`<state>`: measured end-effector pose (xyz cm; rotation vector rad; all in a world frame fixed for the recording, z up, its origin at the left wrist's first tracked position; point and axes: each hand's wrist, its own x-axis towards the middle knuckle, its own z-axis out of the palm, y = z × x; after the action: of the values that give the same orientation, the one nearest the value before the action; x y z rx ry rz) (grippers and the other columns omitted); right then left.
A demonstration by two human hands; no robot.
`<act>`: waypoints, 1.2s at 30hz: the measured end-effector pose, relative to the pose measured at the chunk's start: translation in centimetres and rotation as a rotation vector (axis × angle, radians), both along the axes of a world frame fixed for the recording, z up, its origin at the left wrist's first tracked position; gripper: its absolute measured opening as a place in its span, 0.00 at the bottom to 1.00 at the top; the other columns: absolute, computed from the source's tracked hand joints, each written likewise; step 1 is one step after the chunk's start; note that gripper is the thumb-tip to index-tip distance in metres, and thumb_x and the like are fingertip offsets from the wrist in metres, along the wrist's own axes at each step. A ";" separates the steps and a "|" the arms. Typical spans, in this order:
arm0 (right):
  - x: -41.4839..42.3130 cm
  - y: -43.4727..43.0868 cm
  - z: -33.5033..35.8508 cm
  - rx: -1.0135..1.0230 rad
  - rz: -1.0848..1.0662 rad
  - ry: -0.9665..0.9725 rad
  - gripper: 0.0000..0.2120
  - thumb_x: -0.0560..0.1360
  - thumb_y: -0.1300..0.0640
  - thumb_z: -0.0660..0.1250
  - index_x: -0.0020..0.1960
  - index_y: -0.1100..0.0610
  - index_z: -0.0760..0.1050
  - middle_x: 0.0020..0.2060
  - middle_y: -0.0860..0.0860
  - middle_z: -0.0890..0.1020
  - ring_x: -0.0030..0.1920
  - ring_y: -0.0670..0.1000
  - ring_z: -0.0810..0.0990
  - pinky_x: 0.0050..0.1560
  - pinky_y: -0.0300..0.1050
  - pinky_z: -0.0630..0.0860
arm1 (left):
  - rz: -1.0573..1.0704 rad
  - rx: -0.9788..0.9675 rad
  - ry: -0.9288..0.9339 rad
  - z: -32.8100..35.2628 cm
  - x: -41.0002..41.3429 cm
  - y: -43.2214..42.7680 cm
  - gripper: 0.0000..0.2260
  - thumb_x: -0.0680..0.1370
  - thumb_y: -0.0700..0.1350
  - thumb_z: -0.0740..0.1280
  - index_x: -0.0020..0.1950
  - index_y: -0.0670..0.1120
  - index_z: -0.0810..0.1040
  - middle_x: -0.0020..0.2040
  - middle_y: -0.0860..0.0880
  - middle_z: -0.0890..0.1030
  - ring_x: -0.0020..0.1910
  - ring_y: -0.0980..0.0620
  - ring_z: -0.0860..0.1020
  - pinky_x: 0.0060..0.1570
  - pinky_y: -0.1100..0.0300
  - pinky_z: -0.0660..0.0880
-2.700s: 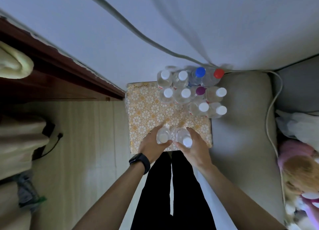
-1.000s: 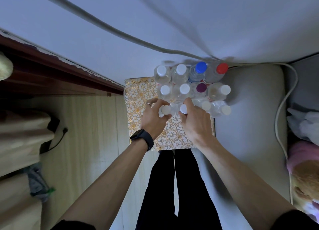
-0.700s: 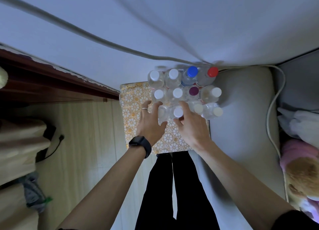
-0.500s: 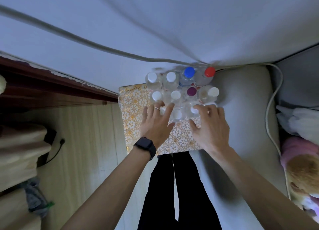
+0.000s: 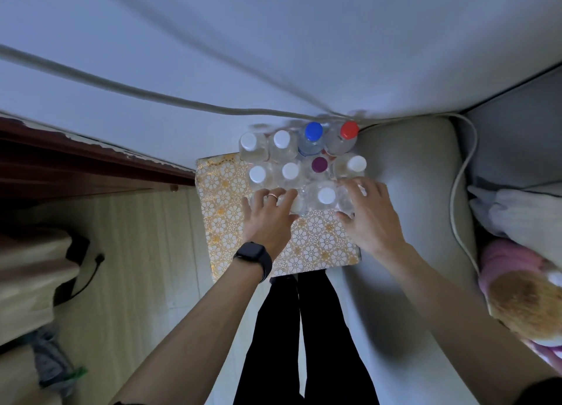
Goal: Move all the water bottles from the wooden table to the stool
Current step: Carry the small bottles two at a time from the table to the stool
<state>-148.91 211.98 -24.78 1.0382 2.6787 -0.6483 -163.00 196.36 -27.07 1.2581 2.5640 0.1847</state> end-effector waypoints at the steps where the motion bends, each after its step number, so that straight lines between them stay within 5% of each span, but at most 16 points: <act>1: 0.4 0.2 0.2 0.023 -0.030 -0.034 0.30 0.70 0.54 0.77 0.69 0.51 0.70 0.64 0.52 0.74 0.63 0.58 0.70 0.47 0.54 0.79 | -0.026 -0.042 0.063 0.3 0.0 0.1 0.22 0.68 0.52 0.78 0.59 0.50 0.77 0.56 0.47 0.82 0.56 0.39 0.78 0.58 0.35 0.72; 4: 1.3 1.0 0.5 0.011 -0.077 -0.128 0.23 0.75 0.51 0.71 0.68 0.51 0.69 0.61 0.53 0.75 0.57 0.60 0.76 0.45 0.53 0.77 | -0.177 -0.074 0.182 1.1 0.3 0.8 0.29 0.67 0.58 0.77 0.64 0.48 0.75 0.59 0.47 0.81 0.57 0.43 0.78 0.63 0.40 0.70; 8: 1.1 1.7 0.7 -0.055 -0.093 -0.095 0.20 0.77 0.51 0.70 0.66 0.55 0.72 0.59 0.56 0.78 0.52 0.62 0.81 0.47 0.54 0.76 | -0.303 0.001 0.135 0.9 1.2 3.5 0.37 0.67 0.55 0.78 0.73 0.45 0.70 0.64 0.45 0.79 0.58 0.43 0.78 0.54 0.47 0.76; 13: 0.8 2.3 0.6 -0.088 -0.087 -0.069 0.19 0.76 0.51 0.71 0.65 0.55 0.73 0.59 0.56 0.78 0.50 0.63 0.81 0.48 0.55 0.76 | -0.245 0.120 0.093 0.2 1.7 5.6 0.20 0.66 0.52 0.80 0.53 0.45 0.80 0.47 0.50 0.85 0.42 0.47 0.83 0.36 0.57 0.78; 21: 0.6 2.3 0.5 -0.087 -0.123 -0.074 0.19 0.77 0.50 0.71 0.63 0.56 0.71 0.58 0.57 0.76 0.52 0.63 0.80 0.48 0.56 0.75 | -0.132 0.105 -0.035 0.3 2.5 5.3 0.17 0.68 0.50 0.78 0.51 0.46 0.78 0.43 0.51 0.85 0.39 0.47 0.83 0.44 0.55 0.78; 27: 0.8 2.3 1.0 -0.100 -0.123 -0.068 0.23 0.74 0.50 0.73 0.66 0.54 0.71 0.59 0.56 0.75 0.50 0.61 0.81 0.46 0.54 0.78 | -0.073 -0.017 -0.218 1.5 2.0 6.2 0.17 0.78 0.53 0.69 0.63 0.48 0.73 0.60 0.50 0.80 0.58 0.44 0.77 0.54 0.51 0.72; 36: 0.7 2.8 1.4 -0.106 -0.073 -0.090 0.21 0.76 0.51 0.71 0.66 0.53 0.71 0.59 0.55 0.75 0.51 0.60 0.81 0.45 0.50 0.77 | -0.068 -0.032 -0.215 1.8 2.1 6.1 0.18 0.78 0.55 0.68 0.64 0.48 0.73 0.62 0.50 0.79 0.59 0.45 0.76 0.56 0.50 0.71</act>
<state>-148.23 214.79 -23.34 1.1130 2.5116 -0.7308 -160.89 202.49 -25.29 1.2389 2.3304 0.2502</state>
